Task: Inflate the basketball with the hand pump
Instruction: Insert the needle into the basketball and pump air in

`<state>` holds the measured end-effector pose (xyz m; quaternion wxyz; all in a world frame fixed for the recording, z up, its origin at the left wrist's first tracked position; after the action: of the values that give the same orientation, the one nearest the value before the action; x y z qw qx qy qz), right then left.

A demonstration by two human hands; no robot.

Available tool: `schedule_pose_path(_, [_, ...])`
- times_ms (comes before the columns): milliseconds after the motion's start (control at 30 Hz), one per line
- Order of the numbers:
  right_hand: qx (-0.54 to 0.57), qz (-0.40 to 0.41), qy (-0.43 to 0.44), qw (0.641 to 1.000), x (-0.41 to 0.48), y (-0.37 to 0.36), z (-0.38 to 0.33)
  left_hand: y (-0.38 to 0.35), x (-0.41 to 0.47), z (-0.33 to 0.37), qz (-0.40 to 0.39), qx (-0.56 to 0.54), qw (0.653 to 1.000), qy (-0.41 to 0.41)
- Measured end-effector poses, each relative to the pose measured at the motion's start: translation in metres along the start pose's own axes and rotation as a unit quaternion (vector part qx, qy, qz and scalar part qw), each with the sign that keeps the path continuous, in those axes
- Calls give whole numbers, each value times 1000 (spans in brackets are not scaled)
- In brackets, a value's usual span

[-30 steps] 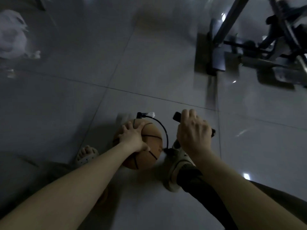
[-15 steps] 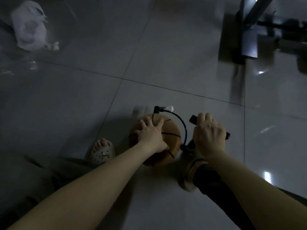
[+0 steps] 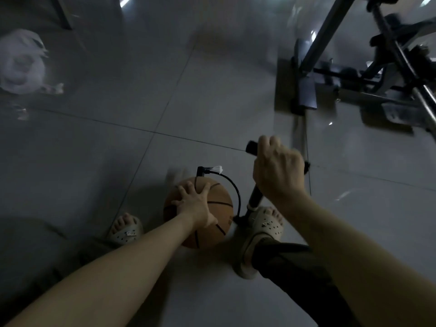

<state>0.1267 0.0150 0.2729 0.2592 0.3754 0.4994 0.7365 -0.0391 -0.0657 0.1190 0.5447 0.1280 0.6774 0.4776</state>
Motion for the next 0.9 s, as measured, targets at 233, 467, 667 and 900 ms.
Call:
schedule_pose_path(233, [-15,-25,-59,998,-15,-64,-6,-5,10,8,0,39,999,-5])
schedule_pose_path(467, [8,-39,0,999,-27,-105,-50,0,17,18,11,55,998,-22])
schedule_pose_path(667, [49,-78,-60,994,-48,-131,-23,-2,18,13,15,50,998,-27])
schedule_pose_path(900, [75,-141,-31,987,-56,-85,-19,4,8,11,4,46,999,-17])
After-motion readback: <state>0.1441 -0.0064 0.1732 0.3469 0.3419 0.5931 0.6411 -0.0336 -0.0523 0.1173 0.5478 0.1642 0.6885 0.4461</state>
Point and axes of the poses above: each hand's wrist, its own x-axis towards the middle knuckle, its own y-axis out of the back of the hand, z = x × y, the point moved 1 cm from there along x, towards the middle knuckle, and after that the axes turned 9 degrees about y, right-handed, at the moved point
